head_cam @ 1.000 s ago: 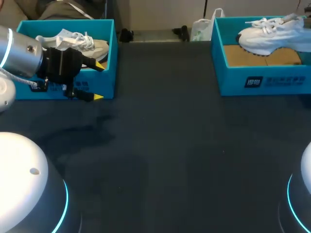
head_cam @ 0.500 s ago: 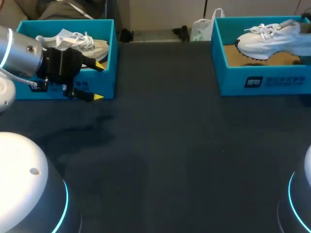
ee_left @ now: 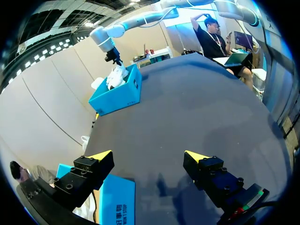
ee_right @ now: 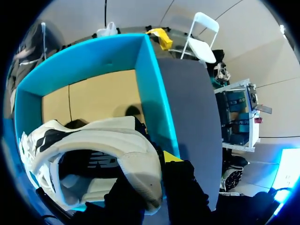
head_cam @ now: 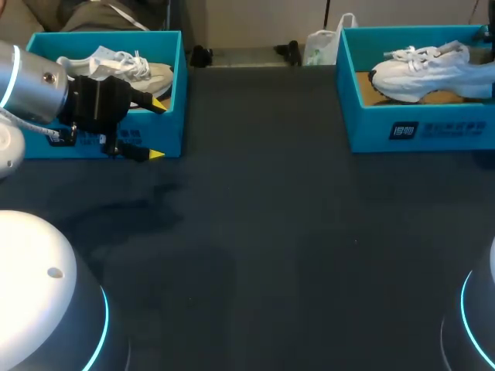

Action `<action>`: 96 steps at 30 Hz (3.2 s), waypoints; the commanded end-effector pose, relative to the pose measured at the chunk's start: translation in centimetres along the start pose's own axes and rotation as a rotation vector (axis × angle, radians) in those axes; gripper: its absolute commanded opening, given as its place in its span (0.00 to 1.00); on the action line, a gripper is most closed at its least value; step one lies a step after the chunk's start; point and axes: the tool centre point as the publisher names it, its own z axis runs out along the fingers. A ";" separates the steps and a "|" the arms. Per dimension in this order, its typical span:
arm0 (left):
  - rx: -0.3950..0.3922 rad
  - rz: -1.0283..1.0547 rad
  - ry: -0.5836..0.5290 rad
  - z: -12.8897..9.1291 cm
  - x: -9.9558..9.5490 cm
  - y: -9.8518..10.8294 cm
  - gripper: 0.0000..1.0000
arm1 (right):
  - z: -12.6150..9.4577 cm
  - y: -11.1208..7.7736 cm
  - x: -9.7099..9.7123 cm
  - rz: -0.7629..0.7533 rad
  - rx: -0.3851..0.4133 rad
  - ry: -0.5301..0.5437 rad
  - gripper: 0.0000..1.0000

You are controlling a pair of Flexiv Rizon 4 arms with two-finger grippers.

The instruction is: Take the shoe out of the shoebox, open the shoe tongue, remove and reinsert the insole, then place the shoe into the shoebox

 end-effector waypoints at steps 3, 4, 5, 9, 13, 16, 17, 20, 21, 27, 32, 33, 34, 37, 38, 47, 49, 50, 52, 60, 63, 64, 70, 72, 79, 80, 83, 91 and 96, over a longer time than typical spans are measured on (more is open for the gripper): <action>-0.002 0.000 0.001 0.0 0.0 0.0 1.00 | 0.6 -1.3 0.2 0.001 -0.005 -0.004 0.00; -0.002 0.000 0.001 0.0 0.0 0.0 1.00 | 0.7 -1.5 0.3 -0.001 -0.005 -0.010 0.00; -0.002 0.000 0.001 0.0 0.0 0.0 1.00 | 0.9 -1.7 0.3 -0.004 0.001 -0.016 0.00; -0.002 0.000 0.001 0.0 0.0 0.0 1.00 | 1.3 -2.2 0.5 0.001 0.007 -0.021 0.00; -0.002 0.000 0.001 0.0 0.0 0.0 1.00 | 2.1 -2.5 0.7 0.018 0.008 -0.024 0.00; -0.002 0.000 0.001 0.0 0.0 0.0 1.00 | 2.8 -2.8 0.9 0.016 0.007 -0.027 0.00; -0.002 0.000 0.001 0.0 0.0 0.0 1.00 | 3.0 -3.0 1.0 0.014 0.008 -0.029 0.00; -0.002 0.000 0.001 0.0 0.0 0.0 1.00 | 3.7 -3.4 1.0 0.006 0.010 -0.028 0.00; -0.002 0.000 0.001 0.0 0.0 0.0 1.00 | 3.8 -3.6 1.0 0.004 0.011 -0.027 0.00; -0.002 0.000 0.001 0.0 0.0 0.0 1.00 | 4.7 -4.0 1.2 -0.010 0.024 -0.041 0.00; -0.002 0.000 0.001 0.0 0.0 0.0 1.00 | 5.8 -4.4 1.5 -0.003 0.042 -0.040 0.00; -0.002 0.000 0.001 0.0 0.0 0.0 1.00 | 6.0 -4.5 1.6 -0.002 0.044 -0.037 0.00; -0.002 0.000 0.001 0.0 0.0 0.0 1.00 | 6.4 -4.5 1.8 -0.002 0.045 -0.038 0.00; -0.002 0.000 0.001 0.0 0.0 0.0 1.00 | 6.9 -4.7 2.0 0.003 0.052 -0.035 0.00; -0.002 0.000 0.001 0.0 0.0 0.0 1.00 | 7.2 -4.7 2.0 0.008 0.055 -0.034 0.00; -0.002 0.000 0.001 0.0 0.0 0.0 1.00 | 8.7 -4.7 2.2 0.025 0.065 -0.017 0.00; -0.002 0.000 0.001 0.0 0.0 0.0 1.00 | 8.8 -4.6 2.3 0.025 0.064 -0.016 0.19; -0.002 0.000 0.001 0.0 0.0 0.0 1.00 | 8.9 -4.6 2.3 0.027 0.065 -0.020 0.18; -0.002 0.000 0.001 0.0 0.0 0.0 1.00 | 8.9 -4.5 2.3 0.028 0.062 -0.021 0.20; -0.002 0.000 0.001 0.0 0.0 0.0 1.00 | 8.3 -4.7 2.3 0.024 0.061 -0.013 0.38; -0.002 0.000 0.001 0.0 0.0 0.0 1.00 | 7.9 -5.0 1.9 0.037 0.060 -0.006 0.39; -0.002 0.000 0.001 0.0 0.0 0.0 1.00 | 7.7 -5.1 1.9 0.039 0.059 -0.004 0.39; -0.002 0.000 0.001 0.0 0.0 0.0 1.00 | 6.5 -5.4 1.5 0.063 0.046 0.024 0.43; -0.002 0.000 0.001 0.0 0.0 0.0 1.00 | 6.1 -5.4 1.4 0.062 0.041 0.027 0.44; -0.002 0.000 0.001 0.0 0.0 0.0 1.00 | 4.4 -5.1 1.7 0.026 0.017 0.061 0.47; -0.002 0.000 0.001 0.0 0.0 0.0 1.00 | 4.2 -5.1 1.8 0.023 0.015 0.072 0.47; -0.002 0.000 0.001 0.0 0.0 0.0 1.00 | 3.7 -5.0 1.8 0.018 0.009 0.076 0.49; -0.002 0.000 0.001 0.0 0.0 0.0 1.00 | 1.0 -4.9 1.9 0.016 -0.037 0.106 0.56; -0.002 0.000 0.001 0.0 0.0 0.0 1.00 | -0.9 -5.1 2.7 0.000 -0.063 0.139 0.70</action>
